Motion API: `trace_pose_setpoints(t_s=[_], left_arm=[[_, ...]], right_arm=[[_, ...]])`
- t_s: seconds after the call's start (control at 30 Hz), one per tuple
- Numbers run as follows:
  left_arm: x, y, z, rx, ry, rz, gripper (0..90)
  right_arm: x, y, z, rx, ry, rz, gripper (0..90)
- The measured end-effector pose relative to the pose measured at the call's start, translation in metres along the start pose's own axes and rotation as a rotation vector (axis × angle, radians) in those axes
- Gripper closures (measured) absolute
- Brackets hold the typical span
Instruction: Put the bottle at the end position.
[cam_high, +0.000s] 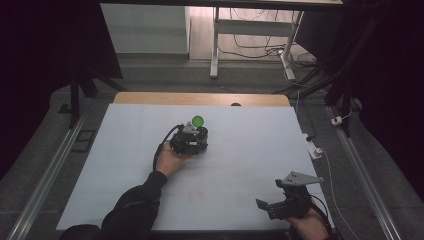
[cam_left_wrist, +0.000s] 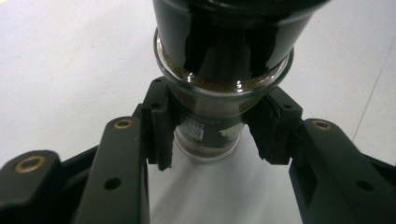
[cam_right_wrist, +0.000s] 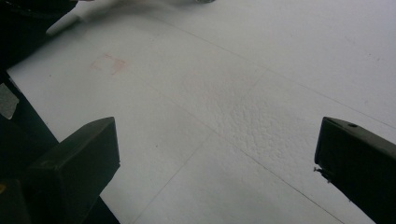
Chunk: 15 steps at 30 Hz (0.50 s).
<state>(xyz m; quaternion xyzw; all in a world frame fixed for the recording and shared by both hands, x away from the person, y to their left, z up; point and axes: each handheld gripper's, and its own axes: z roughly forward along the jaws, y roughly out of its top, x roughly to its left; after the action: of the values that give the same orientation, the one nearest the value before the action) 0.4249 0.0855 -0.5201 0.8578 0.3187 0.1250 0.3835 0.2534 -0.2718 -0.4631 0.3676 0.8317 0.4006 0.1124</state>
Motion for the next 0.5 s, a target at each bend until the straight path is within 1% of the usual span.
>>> trace_pose_setpoints(t_s=[0.17, 0.23, 0.3, 0.37, 0.43, 0.5], left_arm=[[-0.0003, 0.0024, 0.0003, 0.022, 0.002, 0.004, 52.5], [-0.001, 0.0029, 0.0009, 0.028, -0.001, 0.009, 47.9], [-0.0021, 0.0032, 0.0006, 0.031, 0.008, 0.017, 45.3], [-0.0023, 0.0037, -0.0003, 0.027, 0.005, 0.01, 42.5], [-0.0024, 0.0048, -0.0019, 0.026, 0.008, 0.013, 40.0], [-0.0023, 0.0064, -0.0043, 0.021, 0.002, 0.007, 37.1]], right_arm=[[-0.0001, 0.0, 0.0002, 0.002, 0.001, -0.002, 0.0], [0.0, 0.0001, 0.0004, 0.005, 0.0, -0.002, 0.0], [-0.0001, 0.0001, 0.0006, 0.007, 0.001, -0.002, 0.0], [-0.0002, 0.0001, 0.0005, 0.007, 0.0, 0.002, 0.0], [-0.0003, 0.0001, 0.0005, 0.007, 0.001, 0.003, 0.0], [-0.0002, 0.0002, 0.0007, 0.008, 0.0, 0.0, 0.0]])
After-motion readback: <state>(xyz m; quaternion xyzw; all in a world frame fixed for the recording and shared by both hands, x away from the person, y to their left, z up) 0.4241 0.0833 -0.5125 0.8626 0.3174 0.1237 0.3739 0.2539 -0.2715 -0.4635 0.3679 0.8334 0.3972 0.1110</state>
